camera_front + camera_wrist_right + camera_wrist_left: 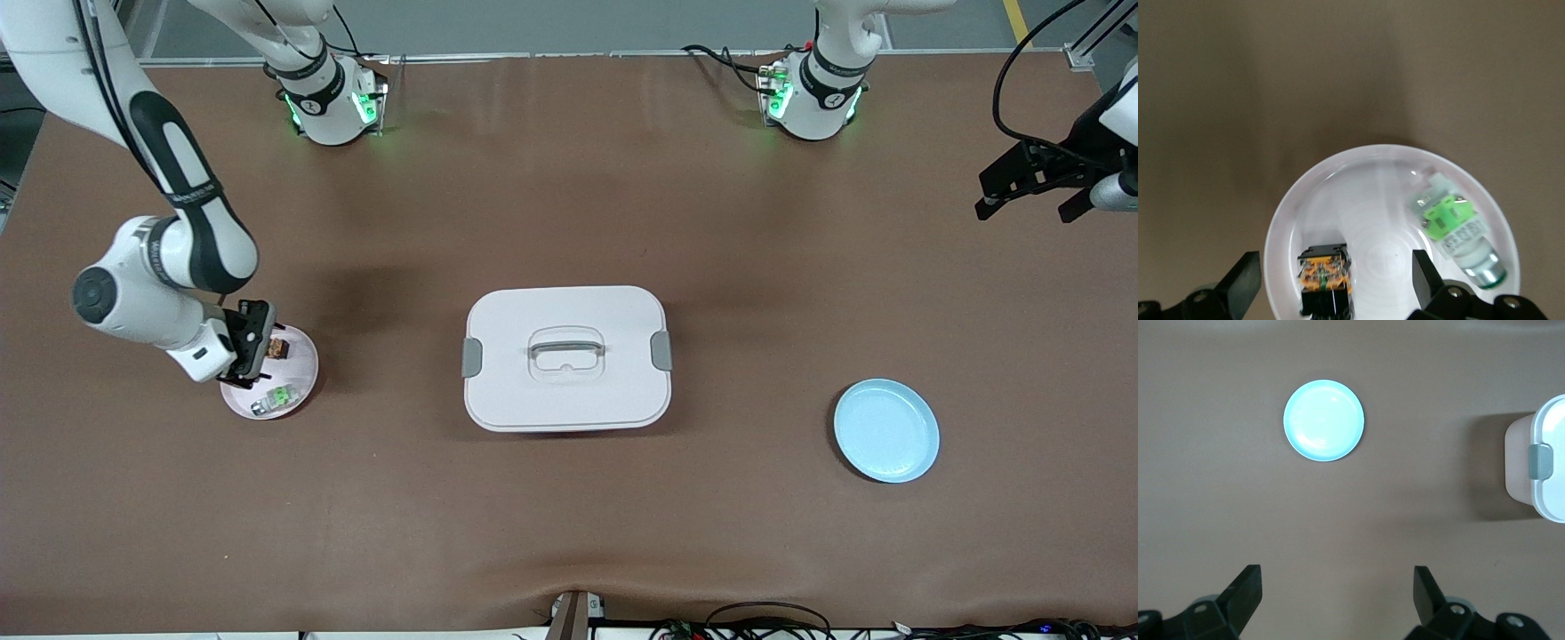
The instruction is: Transfer orange switch to right arm and place
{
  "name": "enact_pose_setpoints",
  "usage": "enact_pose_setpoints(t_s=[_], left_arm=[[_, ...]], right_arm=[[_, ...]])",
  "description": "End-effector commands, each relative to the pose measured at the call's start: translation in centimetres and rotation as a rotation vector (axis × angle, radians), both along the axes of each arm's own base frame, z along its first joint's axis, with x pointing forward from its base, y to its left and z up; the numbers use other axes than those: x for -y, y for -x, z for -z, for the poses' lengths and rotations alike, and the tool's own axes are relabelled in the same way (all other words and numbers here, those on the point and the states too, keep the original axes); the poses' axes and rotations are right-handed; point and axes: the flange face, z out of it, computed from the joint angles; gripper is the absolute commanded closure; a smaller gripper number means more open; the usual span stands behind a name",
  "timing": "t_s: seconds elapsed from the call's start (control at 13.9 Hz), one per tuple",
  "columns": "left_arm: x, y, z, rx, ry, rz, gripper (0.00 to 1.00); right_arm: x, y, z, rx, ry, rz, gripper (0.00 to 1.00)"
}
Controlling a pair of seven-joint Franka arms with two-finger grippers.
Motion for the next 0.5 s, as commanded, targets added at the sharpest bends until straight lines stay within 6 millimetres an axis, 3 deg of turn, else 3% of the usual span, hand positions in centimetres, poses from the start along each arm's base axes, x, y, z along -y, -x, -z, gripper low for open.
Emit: enact_pose_setpoints(t_s=[0.0,0.43], left_arm=[[0.4,-0.5,-0.6,-0.007,-0.007,0.013,0.00],[0.2,-0.5,-0.3,-0.020,-0.009,-0.001,0.00]], right_arm=[[-0.4,-2.7,-5.3,-0.054,-0.014,0.082,0.00],[-0.5,-5.1,-13.9,-0.142,0.056,0.431,0.00]])
